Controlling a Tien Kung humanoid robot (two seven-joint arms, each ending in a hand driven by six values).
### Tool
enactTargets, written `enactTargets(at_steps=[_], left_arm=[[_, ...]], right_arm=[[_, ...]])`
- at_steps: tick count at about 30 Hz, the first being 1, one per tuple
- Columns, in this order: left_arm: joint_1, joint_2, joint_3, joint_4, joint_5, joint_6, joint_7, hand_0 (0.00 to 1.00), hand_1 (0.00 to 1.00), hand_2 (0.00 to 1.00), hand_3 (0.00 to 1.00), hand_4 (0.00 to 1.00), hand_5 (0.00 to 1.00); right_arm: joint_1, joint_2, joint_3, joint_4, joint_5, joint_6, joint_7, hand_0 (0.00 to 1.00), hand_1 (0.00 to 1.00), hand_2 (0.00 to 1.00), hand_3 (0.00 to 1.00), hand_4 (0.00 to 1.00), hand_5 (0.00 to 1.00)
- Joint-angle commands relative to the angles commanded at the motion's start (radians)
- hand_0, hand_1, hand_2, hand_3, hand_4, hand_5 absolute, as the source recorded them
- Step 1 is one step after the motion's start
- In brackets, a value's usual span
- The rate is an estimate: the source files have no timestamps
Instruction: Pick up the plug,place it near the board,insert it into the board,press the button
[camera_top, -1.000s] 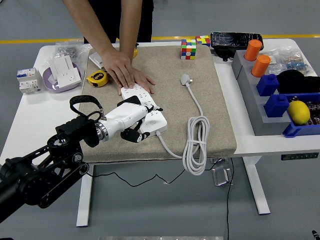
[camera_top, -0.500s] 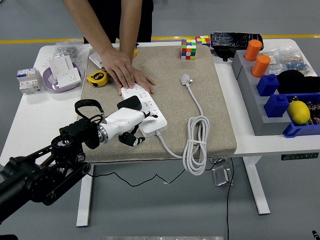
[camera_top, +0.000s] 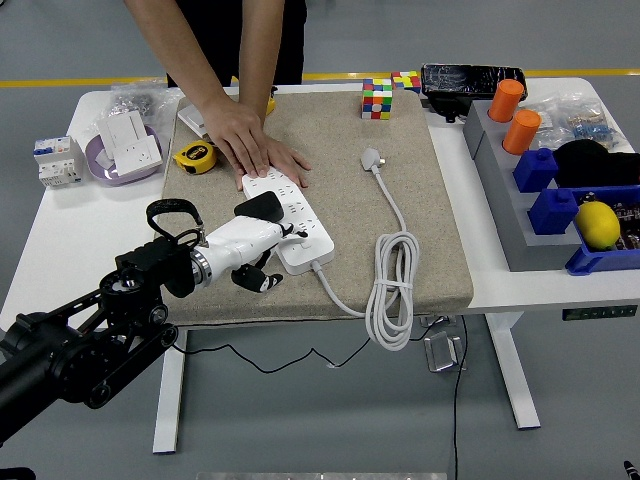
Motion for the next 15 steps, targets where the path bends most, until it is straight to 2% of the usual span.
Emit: enactTargets(at_steps=[15], left_arm=[[0.003,0.003,0.006,0.001,-0.004,-0.002,-0.006,0.144,0.025,0.133,0.876,0.688,0.002]], right_arm=[[-0.003,-0.001,-0.001,0.000,-0.001,-0.001,-0.001,0.958,0.846,0.784,0.795,0.998,0.998]])
